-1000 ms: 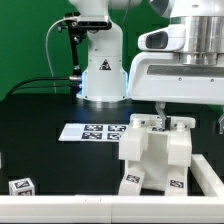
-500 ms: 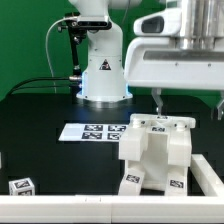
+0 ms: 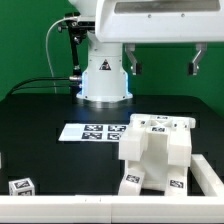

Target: Assemble chair

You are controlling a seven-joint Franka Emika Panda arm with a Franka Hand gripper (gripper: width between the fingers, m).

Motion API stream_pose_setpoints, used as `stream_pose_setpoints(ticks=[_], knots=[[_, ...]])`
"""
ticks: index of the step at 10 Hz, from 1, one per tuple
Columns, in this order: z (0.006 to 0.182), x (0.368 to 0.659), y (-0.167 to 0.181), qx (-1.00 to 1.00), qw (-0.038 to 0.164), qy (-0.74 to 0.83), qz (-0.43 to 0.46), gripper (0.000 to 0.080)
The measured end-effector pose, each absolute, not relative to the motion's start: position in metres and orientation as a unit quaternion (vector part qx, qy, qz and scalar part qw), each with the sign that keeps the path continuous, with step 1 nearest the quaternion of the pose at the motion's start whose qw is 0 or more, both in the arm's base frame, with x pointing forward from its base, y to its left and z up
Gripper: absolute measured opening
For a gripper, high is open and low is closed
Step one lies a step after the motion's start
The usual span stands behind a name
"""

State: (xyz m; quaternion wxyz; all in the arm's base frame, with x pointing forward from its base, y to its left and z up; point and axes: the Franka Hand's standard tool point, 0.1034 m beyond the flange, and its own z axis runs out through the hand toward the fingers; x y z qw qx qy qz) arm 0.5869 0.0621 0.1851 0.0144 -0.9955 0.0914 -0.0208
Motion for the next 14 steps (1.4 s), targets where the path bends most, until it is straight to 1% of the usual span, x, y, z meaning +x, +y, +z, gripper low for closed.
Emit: stream_pose_setpoints(ticks=[2,3,5,6,7,9,10,11,12,13,14], knots=[[0.184,0.585,0.062,-0.997,0.013,0.08,-0.016,0.0648],[0.182,0.579,0.061,-0.998,0.013,0.054,-0.002,0.0648],[0.179,0.566,0.049,-0.998,0.022,-0.059,0.014,0.0648],[0.179,0.559,0.043,-0.996,0.025,-0.082,0.008,0.0648],[0.183,0.562,0.04,-0.999,0.037,-0.025,-0.026,0.0648],[0.181,0.559,0.039,-0.996,0.032,-0.084,-0.023,0.0648],[0.181,0.559,0.039,-0.996,0.033,-0.078,-0.023,0.0648],[0.177,0.551,0.036,-0.995,0.037,-0.088,-0.017,0.0648],[0.17,0.531,0.035,-0.996,0.045,-0.08,0.008,0.0648],[0.163,0.513,0.037,-0.996,0.044,-0.079,0.02,0.0648],[0.154,0.503,0.036,-0.996,0.041,-0.077,0.012,0.0648]])
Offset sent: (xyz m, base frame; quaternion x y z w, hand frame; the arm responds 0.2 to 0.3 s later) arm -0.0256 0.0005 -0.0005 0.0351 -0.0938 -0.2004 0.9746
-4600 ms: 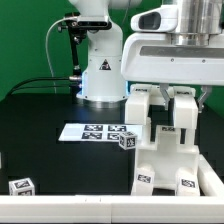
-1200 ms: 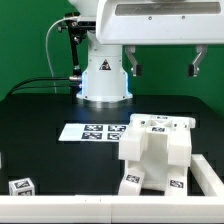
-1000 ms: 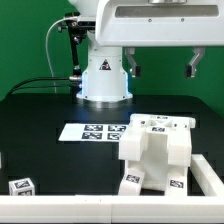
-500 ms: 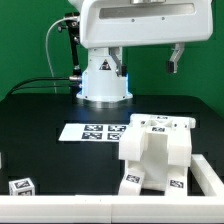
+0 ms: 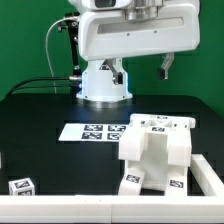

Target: Assemble chair

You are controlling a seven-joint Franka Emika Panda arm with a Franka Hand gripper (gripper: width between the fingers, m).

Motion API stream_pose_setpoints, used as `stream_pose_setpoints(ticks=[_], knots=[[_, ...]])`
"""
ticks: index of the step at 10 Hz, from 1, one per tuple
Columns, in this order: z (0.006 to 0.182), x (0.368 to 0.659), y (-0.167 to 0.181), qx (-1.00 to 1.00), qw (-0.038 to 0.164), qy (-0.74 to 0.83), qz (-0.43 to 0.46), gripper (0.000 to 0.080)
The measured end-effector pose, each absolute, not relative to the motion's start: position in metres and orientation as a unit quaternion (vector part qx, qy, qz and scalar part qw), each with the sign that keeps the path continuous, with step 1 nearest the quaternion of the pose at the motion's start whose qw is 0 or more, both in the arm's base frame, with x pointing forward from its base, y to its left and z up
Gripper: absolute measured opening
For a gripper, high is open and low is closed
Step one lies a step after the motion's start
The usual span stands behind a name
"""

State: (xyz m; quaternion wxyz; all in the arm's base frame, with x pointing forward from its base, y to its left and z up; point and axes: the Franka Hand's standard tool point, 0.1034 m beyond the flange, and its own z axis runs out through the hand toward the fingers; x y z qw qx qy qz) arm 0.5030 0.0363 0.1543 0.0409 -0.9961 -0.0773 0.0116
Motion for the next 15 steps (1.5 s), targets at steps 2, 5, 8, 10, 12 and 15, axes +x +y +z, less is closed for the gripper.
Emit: stream_pose_setpoints(ticks=[2,5,8,10,12,15], knots=[[0.155,0.504,0.036,-0.996,0.042,-0.076,0.015,0.0648],[0.141,0.486,0.034,-0.996,0.06,-0.06,0.028,0.0648],[0.116,0.439,0.03,-0.997,0.053,-0.053,0.028,0.0648],[0.116,0.439,0.03,-0.997,0.053,-0.053,0.029,0.0648],[0.108,0.438,0.028,-0.994,0.043,-0.096,0.008,0.0648],[0.084,0.416,0.016,-0.981,0.018,-0.189,-0.032,0.0648]])
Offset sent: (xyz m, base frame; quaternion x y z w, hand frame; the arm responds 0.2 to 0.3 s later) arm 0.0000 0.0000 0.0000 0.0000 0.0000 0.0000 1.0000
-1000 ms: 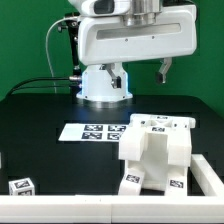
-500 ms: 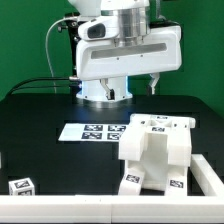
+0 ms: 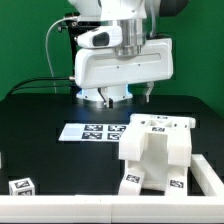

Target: Assemble chair

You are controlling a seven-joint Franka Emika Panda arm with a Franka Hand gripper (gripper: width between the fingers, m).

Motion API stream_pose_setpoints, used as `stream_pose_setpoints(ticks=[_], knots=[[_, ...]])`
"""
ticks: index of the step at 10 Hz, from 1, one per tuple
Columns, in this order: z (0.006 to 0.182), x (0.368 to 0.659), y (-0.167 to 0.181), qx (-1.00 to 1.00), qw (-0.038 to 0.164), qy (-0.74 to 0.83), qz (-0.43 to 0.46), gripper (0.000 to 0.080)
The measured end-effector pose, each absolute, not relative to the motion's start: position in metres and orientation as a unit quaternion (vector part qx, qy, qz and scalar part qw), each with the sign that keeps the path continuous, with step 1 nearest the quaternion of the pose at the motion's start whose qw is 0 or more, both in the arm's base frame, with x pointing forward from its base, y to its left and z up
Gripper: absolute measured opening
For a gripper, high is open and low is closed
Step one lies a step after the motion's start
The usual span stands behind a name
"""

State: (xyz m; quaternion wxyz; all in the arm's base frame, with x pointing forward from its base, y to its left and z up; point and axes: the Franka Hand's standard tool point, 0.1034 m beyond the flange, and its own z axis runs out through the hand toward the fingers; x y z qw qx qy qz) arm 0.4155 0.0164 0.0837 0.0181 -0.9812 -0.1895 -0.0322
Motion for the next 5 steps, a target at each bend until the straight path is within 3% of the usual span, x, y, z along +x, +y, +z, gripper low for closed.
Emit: stream_pose_setpoints(ticks=[3,5], knots=[[0.0838,0.4158,0.0175,-0.983,0.02,-0.182,-0.029,0.0648],[0.075,0.4122,0.0261,-0.983,0.015,-0.182,-0.028,0.0648]])
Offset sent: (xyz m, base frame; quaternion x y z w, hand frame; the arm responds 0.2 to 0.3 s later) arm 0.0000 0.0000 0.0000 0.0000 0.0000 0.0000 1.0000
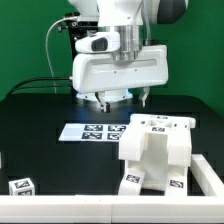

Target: Assemble chair

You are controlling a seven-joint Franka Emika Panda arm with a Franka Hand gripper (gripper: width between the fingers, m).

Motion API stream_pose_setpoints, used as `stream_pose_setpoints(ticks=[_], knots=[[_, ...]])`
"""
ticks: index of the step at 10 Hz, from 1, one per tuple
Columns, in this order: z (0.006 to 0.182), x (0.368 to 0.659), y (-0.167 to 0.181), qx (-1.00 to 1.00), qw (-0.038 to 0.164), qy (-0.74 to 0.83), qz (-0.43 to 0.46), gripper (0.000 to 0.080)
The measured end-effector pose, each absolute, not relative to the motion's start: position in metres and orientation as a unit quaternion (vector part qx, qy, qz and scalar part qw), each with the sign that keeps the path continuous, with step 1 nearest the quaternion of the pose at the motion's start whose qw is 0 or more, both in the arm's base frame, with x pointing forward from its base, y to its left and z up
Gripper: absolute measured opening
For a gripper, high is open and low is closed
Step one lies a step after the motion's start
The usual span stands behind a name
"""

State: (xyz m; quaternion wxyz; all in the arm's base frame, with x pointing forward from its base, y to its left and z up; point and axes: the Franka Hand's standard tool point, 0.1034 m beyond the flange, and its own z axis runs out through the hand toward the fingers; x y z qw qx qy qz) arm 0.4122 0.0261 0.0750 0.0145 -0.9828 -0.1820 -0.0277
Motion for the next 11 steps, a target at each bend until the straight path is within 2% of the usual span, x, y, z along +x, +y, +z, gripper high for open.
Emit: stream_pose_setpoints(ticks=[3,9,11], knots=[[0.059,0.41,0.028,-0.981,-0.003,-0.19,-0.033,0.0648],[0.057,0.411,0.026,-0.981,-0.006,-0.19,-0.033,0.0648],[0.037,0.408,0.023,-0.981,-0.016,-0.192,-0.019,0.0648]])
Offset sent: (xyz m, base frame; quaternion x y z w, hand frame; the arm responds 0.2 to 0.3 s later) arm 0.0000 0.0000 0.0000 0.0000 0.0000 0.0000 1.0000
